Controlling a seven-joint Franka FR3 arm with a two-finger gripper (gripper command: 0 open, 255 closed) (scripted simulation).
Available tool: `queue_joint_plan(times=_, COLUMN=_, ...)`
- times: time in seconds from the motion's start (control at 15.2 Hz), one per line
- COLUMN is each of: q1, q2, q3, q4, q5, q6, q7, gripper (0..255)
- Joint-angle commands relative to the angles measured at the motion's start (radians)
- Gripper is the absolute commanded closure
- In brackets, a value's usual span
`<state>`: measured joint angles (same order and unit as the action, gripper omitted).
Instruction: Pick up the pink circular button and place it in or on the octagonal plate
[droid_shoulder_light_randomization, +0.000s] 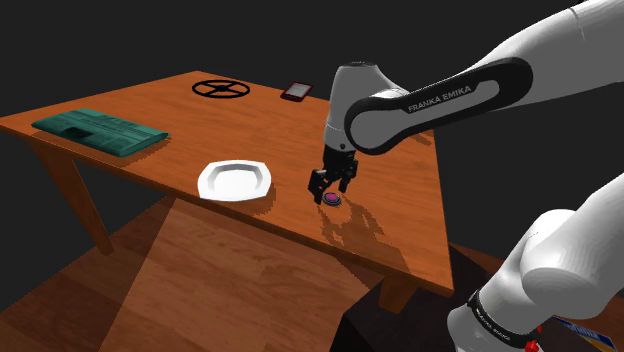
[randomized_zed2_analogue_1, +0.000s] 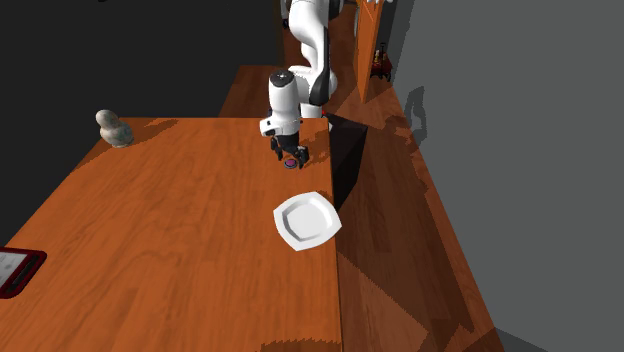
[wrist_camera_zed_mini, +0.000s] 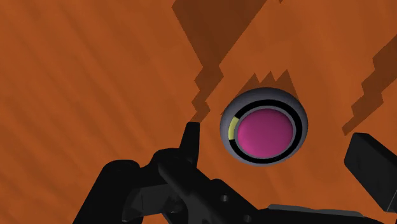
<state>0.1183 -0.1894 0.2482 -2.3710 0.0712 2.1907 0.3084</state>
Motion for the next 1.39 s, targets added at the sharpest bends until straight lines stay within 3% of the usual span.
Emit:
queue_joint_plan(times=0.0, q1=0.0, q2=0.004, q3=0.001, q4=-0.001, q5=-0.001, q6=0.006, q7=0.001, gripper=0)
queue_joint_plan(times=0.33, q1=0.0, q2=0.004, q3=0.0, q4=-0.001, q5=-0.001, q6=0.005, q7=0.001, gripper=0)
queue_joint_plan(times=0.4, q1=0.0, q2=0.004, q3=0.0, q4=-0.001, q5=-0.001, q6=0.005, q7=0.001, gripper=255)
queue_joint_plan(times=0.99, q1=0.001, q2=0.004, q3=0.0, q4=-0.001, q5=-0.001, q6=0.006, q7=0.001, gripper=255)
queue_joint_plan(times=1.32, q1=0.001, q2=-0.028, q3=-0.005, q4=0.039, q5=0.004, q6=-0.065, q7=-0.003, gripper=255)
